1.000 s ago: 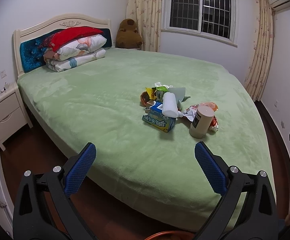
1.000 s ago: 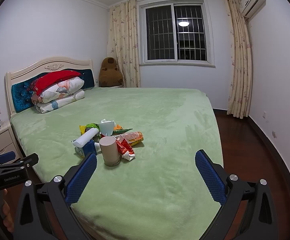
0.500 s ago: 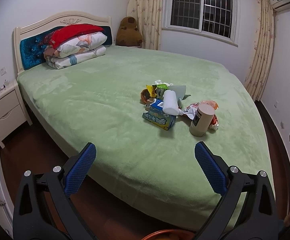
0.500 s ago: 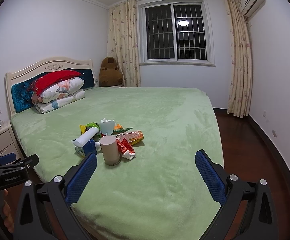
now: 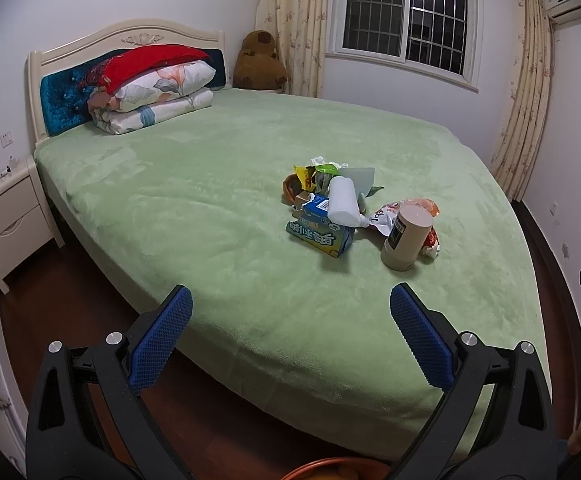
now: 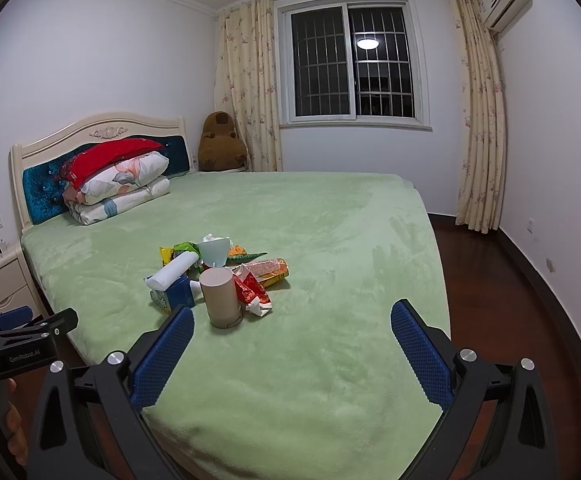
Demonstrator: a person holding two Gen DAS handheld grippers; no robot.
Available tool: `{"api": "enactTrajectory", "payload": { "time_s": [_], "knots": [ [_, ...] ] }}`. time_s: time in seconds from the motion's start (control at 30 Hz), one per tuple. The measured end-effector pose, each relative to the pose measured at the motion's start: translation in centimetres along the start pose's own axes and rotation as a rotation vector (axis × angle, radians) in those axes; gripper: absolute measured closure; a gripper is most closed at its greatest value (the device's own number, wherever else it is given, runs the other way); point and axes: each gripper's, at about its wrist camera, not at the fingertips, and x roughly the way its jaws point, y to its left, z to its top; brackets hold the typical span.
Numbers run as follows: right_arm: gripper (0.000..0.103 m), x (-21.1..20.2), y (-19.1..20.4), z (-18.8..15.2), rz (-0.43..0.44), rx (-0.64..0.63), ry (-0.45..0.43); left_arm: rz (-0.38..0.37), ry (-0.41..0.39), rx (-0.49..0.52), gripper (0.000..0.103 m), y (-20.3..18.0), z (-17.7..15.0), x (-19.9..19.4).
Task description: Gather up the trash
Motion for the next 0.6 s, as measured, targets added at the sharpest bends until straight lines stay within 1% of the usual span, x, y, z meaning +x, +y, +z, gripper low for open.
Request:
{"api": "enactTrajectory", "payload": {
  "time_s": [0.43, 0.6],
  "knots": [
    [0.006, 0.2, 0.2, -0.4, 0.004, -0.004, 0.006, -0.006, 0.02, -0.003, 0.006, -0.1, 0.0, 0.9],
    [0.006, 0.3, 0.2, -0.7, 0.009, -0.009, 0.012, -0.003, 0.03, 0.043, 0.006, -1.0, 1.2, 2.7]
  ]
}}
